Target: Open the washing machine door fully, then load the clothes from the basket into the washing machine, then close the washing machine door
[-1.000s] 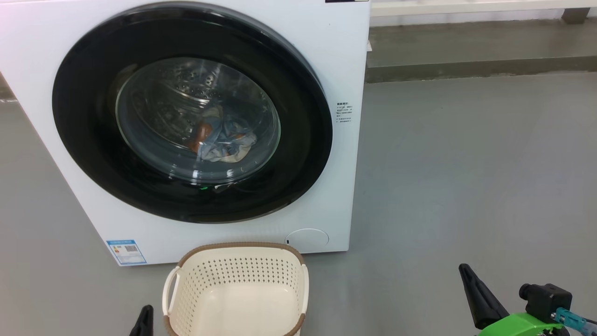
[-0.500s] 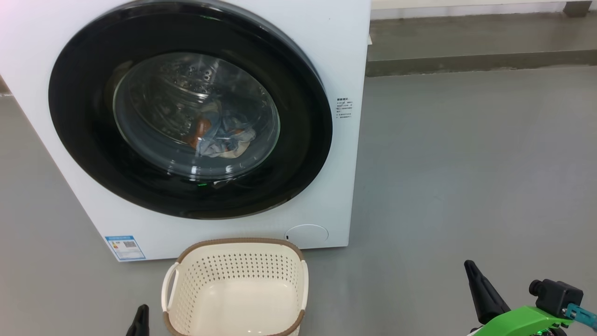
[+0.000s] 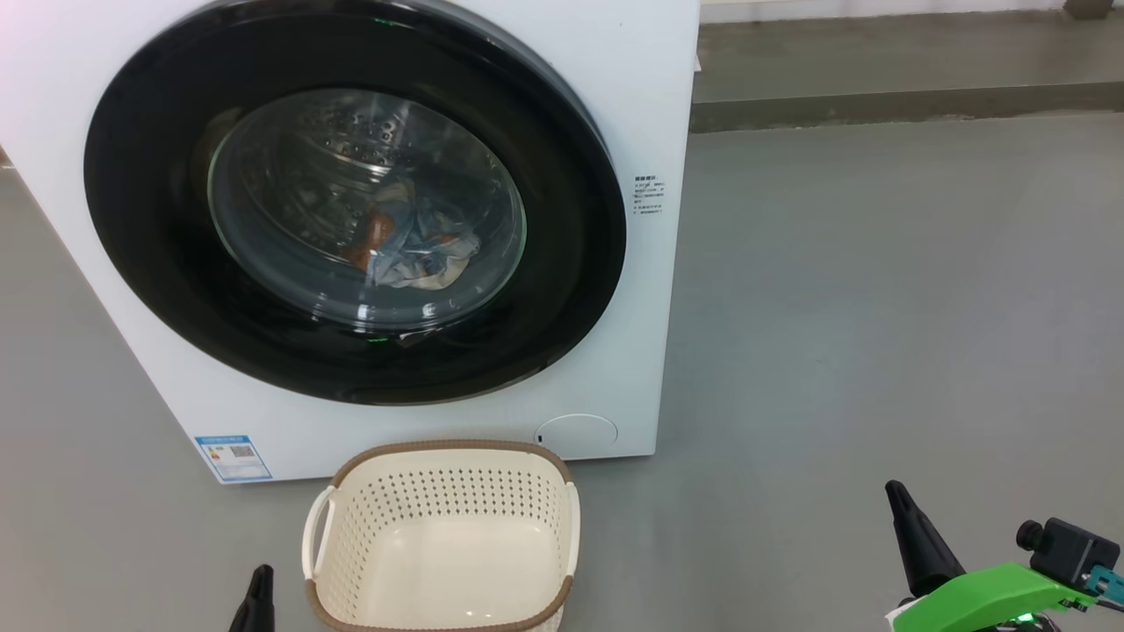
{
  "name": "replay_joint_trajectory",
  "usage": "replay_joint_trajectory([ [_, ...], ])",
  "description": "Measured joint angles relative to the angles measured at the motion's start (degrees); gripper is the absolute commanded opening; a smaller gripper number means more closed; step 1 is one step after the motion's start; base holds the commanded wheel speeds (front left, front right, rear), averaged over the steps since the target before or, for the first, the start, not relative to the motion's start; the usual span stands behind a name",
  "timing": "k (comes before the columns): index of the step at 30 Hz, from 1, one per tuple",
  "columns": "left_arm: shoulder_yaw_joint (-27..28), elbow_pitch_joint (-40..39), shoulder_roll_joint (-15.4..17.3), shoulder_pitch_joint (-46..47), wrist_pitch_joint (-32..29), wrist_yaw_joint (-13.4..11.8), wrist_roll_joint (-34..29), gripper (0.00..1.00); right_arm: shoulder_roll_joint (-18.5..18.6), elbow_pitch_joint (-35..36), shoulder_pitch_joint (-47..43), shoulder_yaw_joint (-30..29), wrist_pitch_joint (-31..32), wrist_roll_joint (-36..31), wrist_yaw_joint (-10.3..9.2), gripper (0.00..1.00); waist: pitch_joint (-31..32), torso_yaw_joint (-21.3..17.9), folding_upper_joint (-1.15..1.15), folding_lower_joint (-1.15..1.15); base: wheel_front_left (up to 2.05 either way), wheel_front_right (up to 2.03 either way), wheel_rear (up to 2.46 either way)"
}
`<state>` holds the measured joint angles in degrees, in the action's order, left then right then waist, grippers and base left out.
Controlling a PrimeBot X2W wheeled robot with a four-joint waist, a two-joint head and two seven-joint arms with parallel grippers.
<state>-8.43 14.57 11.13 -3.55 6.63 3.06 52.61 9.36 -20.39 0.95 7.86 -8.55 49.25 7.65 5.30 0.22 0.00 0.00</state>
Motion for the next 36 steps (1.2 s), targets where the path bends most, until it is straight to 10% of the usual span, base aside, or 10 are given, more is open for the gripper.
replay_joint_trajectory([
  [36, 5.1, 0.2, -3.4, 2.7, -5.0, 1.5, 15.5, 0.0, -2.6, 1.7, 0.9, -6.1, 5.8, 16.3, -0.01, 0.0, -2.2, -0.1, 0.0, 0.0, 0.0, 0.0, 0.0],
])
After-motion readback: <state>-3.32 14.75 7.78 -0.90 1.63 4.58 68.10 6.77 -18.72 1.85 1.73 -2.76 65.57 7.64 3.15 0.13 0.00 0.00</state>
